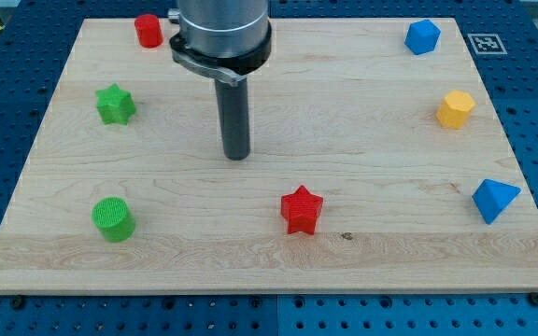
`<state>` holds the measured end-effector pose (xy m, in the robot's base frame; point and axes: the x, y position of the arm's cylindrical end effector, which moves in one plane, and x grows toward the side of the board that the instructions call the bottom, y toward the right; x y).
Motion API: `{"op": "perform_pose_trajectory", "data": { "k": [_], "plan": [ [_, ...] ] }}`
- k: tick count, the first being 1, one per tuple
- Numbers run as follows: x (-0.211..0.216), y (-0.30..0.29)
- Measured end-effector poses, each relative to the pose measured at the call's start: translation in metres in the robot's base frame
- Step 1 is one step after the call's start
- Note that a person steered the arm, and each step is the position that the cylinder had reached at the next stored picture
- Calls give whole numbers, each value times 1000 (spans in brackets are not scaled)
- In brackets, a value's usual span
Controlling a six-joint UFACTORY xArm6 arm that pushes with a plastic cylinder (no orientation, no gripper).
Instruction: Move your arm towards the center
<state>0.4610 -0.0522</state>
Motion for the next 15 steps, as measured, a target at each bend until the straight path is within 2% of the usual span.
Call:
{"op": "perform_pose_trajectory", "data": {
  "k": [2,4,9,11,13,15],
  "plan": [
    [0,-52],
    [-23,-72],
    [-37,-33],
    [-38,-46],
    [-55,-48],
    [-78,-14]
  ]
}}
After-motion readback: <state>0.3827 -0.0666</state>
